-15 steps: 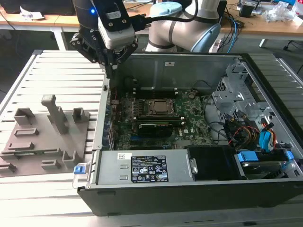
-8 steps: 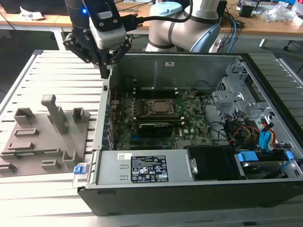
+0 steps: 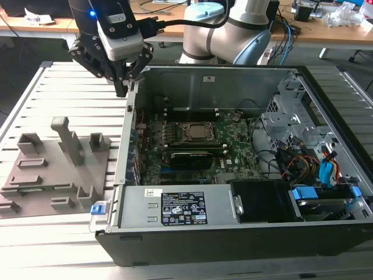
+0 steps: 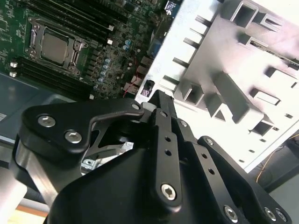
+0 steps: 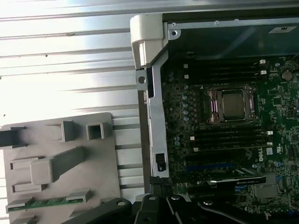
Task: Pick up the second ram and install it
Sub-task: 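Reach for the second ram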
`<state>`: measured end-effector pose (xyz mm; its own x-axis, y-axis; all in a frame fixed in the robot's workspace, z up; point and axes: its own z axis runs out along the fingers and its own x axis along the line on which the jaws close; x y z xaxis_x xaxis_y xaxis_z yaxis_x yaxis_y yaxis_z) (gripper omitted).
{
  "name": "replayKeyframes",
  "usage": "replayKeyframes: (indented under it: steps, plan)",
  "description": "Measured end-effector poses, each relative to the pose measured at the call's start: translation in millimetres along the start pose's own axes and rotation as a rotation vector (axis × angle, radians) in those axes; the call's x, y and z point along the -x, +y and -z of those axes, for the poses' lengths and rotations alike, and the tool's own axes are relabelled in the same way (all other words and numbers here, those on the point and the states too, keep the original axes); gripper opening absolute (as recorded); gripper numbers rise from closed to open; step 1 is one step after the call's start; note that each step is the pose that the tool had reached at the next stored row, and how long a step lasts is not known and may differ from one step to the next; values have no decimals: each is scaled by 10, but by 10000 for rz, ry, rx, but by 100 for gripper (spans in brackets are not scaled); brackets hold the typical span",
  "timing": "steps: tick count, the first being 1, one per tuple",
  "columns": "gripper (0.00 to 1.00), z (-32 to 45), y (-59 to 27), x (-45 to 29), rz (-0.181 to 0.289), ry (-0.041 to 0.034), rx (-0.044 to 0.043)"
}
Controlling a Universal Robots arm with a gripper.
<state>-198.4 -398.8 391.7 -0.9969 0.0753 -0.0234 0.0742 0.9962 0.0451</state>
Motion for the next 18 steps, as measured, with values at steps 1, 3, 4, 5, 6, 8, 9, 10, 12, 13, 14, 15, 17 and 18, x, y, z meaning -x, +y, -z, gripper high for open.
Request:
replayKeyframes:
  steps: [1, 3, 4, 5, 6, 8, 9, 10, 12, 13, 14, 15, 17, 18]
  plan:
    - [11, 0, -1, -8, 0, 0, -1]
    - [11, 0, -5, -66, 1, 0, 0]
    - [11, 0, -7, -84, 0, 0, 0]
    - [11, 0, -7, -93, 0, -1, 0]
    - [11, 0, -8, -108, 1, 0, 0]
    - [11, 1, -11, -142, 0, 0, 0]
    - [11, 1, -11, -150, 0, 0, 0]
    - [11, 1, -12, -155, 1, 1, -1]
    - [11, 1, -12, -165, 0, 0, 0]
    - [11, 1, -13, -168, 0, 0, 0]
    - [11, 1, -13, -175, 0, 1, -1]
    - [11, 1, -14, -184, -1, 0, 0]
    - [11, 1, -17, -226, 1, 0, 0]
    - [11, 2, -19, -253, 1, 1, -1]
